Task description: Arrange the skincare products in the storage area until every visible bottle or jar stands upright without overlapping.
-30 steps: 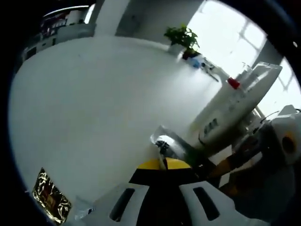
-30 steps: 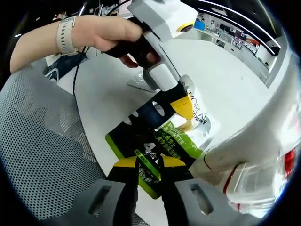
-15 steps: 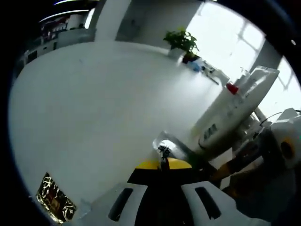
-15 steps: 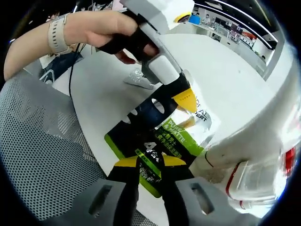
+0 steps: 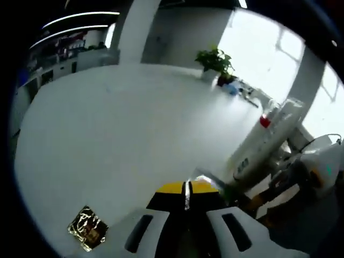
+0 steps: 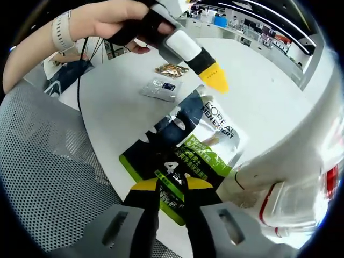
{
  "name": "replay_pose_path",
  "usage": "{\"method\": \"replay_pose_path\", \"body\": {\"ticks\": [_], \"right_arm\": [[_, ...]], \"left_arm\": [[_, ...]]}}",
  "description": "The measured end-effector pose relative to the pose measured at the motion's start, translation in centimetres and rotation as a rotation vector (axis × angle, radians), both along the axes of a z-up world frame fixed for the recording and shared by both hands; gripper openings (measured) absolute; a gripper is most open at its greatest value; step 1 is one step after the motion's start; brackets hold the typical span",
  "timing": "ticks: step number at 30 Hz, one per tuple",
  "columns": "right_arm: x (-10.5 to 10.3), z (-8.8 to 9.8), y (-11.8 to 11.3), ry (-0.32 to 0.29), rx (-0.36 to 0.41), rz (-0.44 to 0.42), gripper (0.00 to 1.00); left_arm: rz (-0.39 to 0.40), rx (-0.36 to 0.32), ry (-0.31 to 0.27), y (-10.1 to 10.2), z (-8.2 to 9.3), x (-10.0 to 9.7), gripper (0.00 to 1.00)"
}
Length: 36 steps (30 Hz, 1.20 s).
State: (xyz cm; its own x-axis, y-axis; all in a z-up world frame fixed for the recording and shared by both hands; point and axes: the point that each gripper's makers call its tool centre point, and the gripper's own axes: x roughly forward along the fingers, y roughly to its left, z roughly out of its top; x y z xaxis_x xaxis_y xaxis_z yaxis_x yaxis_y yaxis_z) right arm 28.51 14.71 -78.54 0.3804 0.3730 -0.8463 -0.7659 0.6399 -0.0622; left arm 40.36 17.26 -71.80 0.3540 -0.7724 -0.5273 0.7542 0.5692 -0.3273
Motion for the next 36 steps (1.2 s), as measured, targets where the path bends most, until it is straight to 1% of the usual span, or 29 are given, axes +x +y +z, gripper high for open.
{"method": "replay_pose_path", "body": {"ticks": [1, 3, 7, 8, 10, 11, 14, 15, 16, 17, 18, 20, 21, 24, 26, 28, 30, 34, 36], "right_arm": [[0.0, 0.0, 0.0, -0.002, 0.002, 0.001, 0.18], [0.0, 0.0, 0.0, -0.002, 0.007, -0.003, 0.18], [0.0, 0.0, 0.0, 0.003, 0.002, -0.003, 0.18], [0.0, 0.0, 0.0, 0.004, 0.004, -0.006, 0.18], [0.0, 0.0, 0.0, 0.001, 0.006, -0.007, 0.18], [0.0, 0.0, 0.0, 0.001, 0.007, -0.009, 0.18], [0.0, 0.0, 0.0, 0.003, 0.004, -0.010, 0.18], [0.0, 0.0, 0.0, 0.002, 0.003, -0.008, 0.18], [0.0, 0.0, 0.0, 0.002, 0.003, -0.008, 0.18], [0.0, 0.0, 0.0, 0.002, 0.003, -0.007, 0.18], [0.0, 0.0, 0.0, 0.001, 0.003, -0.007, 0.18], [0.0, 0.0, 0.0, 0.001, 0.002, -0.008, 0.18], [0.0, 0.0, 0.0, 0.002, 0.002, -0.009, 0.18], [0.0, 0.0, 0.0, 0.003, 0.003, -0.014, 0.18], [0.0, 0.0, 0.0, 0.002, 0.004, -0.015, 0.18], [0.0, 0.0, 0.0, 0.001, 0.003, -0.012, 0.18], [0.0, 0.0, 0.0, 0.002, 0.002, -0.011, 0.18], [0.0, 0.0, 0.0, 0.001, 0.004, -0.013, 0.18], [0.0, 0.0, 0.0, 0.002, 0.004, -0.011, 0.18]], "left_arm": [[0.002, -0.012, 0.008, 0.0, 0.3, -0.1, 0.00], [0.002, -0.019, 0.001, -0.1, 0.9, -0.3, 0.00], [-0.078, 0.075, -0.006, 0.0, 0.3, -1.6, 0.00], [-0.120, 0.105, -0.008, -0.1, 0.1, -2.3, 0.00], [-0.180, 0.119, 0.026, -0.5, -0.2, -3.7, 0.00], [-0.177, 0.134, 0.029, -0.5, -0.4, -3.8, 0.00], [-0.200, 0.259, -0.008, 0.5, -1.7, -3.6, 0.01], [-0.210, 0.294, -0.005, 0.8, -2.1, -3.7, 0.03], [-0.214, 0.315, -0.009, 1.0, -2.4, -3.8, 0.04], [-0.236, 0.336, -0.019, 1.0, -2.7, -3.9, 0.05], [-0.245, 0.344, -0.019, 0.9, -3.0, -4.1, 0.07], [-0.263, 0.399, -0.008, 1.2, -3.8, -4.4, 0.11], [-0.283, 0.421, -0.015, 1.3, -4.1, -4.6, 0.11], [-0.283, 0.434, -0.016, 1.3, -4.5, -4.6, 0.13], [-0.297, 0.445, -0.021, 1.2, -4.7, -4.7, 0.18], [-0.308, 0.465, -0.031, 1.2, -5.2, -4.5, 0.21], [-0.327, 0.493, -0.032, 1.4, -5.7, -4.7, 0.21], [-0.325, 0.486, -0.027, 1.3, -5.9, -4.7, 0.24], [-0.330, 0.492, -0.034, 1.3, -6.1, -4.5, 0.24]]}}
